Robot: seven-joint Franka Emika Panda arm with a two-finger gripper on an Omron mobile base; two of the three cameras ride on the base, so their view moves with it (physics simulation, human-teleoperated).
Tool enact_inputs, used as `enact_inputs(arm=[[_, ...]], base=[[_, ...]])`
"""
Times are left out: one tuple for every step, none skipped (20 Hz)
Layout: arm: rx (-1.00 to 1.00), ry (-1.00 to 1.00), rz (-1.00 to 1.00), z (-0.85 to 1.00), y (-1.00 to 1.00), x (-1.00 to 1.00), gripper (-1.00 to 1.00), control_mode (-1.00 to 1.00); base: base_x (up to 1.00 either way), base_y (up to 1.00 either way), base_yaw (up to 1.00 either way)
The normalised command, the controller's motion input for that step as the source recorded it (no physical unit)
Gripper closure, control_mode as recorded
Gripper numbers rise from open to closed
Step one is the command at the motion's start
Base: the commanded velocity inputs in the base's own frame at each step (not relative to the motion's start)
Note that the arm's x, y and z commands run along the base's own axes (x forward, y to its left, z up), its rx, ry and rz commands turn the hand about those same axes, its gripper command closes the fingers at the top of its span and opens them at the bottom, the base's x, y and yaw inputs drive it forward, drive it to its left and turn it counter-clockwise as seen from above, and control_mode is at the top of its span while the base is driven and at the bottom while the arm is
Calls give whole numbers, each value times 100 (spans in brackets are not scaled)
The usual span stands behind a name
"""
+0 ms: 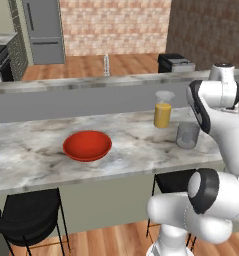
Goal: There are two ice cubes in the ice bowl. Place both ice cubes in the glass cup.
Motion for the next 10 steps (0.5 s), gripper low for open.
enact_inputs(arm=[[9, 0, 5, 0, -53, 15, 100, -100], [11, 0, 6, 0, -56, 16, 100, -100], [11, 0, 5, 0, -51, 19, 100, -100], [11, 0, 5, 0, -48, 19, 100, -100], [9, 0, 4, 0, -42, 19, 100, -100], [8, 0, 4, 0, -37, 20, 100, -100], [6, 1, 5, 0, -36, 22, 100, -100], [3, 0, 4, 0, -34, 25, 100, -100], [1, 0, 2, 0, -35, 29, 100, -100], [0, -2, 0, 0, -33, 29, 100, -100]], base=[[0, 0, 0], [0, 0, 0], [0, 0, 0], [0, 0, 0], [0, 0, 0], [0, 0, 0], [0, 0, 0], [0, 0, 0], [0, 0, 0], [0, 0, 0]])
